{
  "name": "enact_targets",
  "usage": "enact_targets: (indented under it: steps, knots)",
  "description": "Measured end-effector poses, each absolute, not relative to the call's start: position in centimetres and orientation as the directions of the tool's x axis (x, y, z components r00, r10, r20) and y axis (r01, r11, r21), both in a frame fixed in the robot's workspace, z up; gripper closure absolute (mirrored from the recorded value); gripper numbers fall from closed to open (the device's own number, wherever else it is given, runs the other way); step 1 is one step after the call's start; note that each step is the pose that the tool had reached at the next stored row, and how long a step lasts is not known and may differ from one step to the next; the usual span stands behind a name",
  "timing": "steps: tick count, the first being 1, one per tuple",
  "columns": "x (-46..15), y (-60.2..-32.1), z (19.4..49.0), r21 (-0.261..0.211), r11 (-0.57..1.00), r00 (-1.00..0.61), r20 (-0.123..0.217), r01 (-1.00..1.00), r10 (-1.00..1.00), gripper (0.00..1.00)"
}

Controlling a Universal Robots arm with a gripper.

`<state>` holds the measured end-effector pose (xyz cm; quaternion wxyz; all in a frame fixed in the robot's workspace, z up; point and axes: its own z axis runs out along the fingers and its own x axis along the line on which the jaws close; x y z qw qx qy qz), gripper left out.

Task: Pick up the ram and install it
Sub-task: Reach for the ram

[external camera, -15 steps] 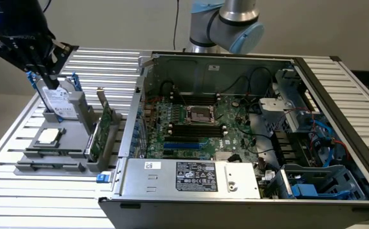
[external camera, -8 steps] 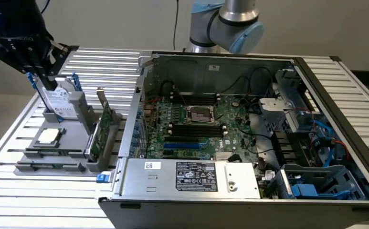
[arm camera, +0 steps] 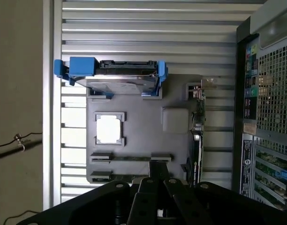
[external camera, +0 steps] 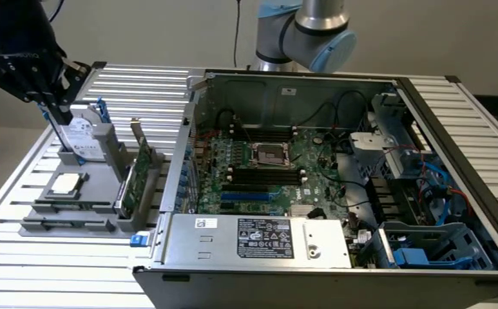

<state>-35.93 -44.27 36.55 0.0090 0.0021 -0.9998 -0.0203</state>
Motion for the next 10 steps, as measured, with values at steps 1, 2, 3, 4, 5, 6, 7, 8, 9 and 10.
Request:
enact_targets:
  steps: [1,2,3,4,5,6,7,8,9,10]
  knots:
    - [-36.0,-44.4,36.5,0.041,0.999,-1.0,0.018,-0.005,-0.006,0.89]
    - [-36.1,-44.5,36.5,0.041,0.999,-1.0,0.018,-0.006,-0.007,0.89]
    - [-36.2,-44.6,36.4,0.041,0.999,-1.0,0.018,-0.007,-0.008,0.89]
    - [-36.4,-44.7,36.4,0.041,0.999,-1.0,0.018,-0.008,-0.008,0.89]
    - [-36.5,-44.9,36.4,0.041,0.999,-1.0,0.018,-0.008,-0.009,0.89]
    - [-36.7,-45.0,36.3,0.041,0.999,-1.0,0.018,-0.009,-0.01,0.89]
    - [-36.8,-45.2,36.3,0.041,0.999,-1.0,0.018,-0.01,-0.011,0.89]
    - [-37.0,-45.3,36.3,0.041,0.999,-1.0,0.018,-0.011,-0.011,0.89]
    - [-37.1,-45.5,36.2,0.041,0.999,-1.0,0.018,-0.012,-0.012,0.89]
    - [-37.3,-45.6,36.2,0.041,0.999,-1.0,0.018,-0.012,-0.013,0.89]
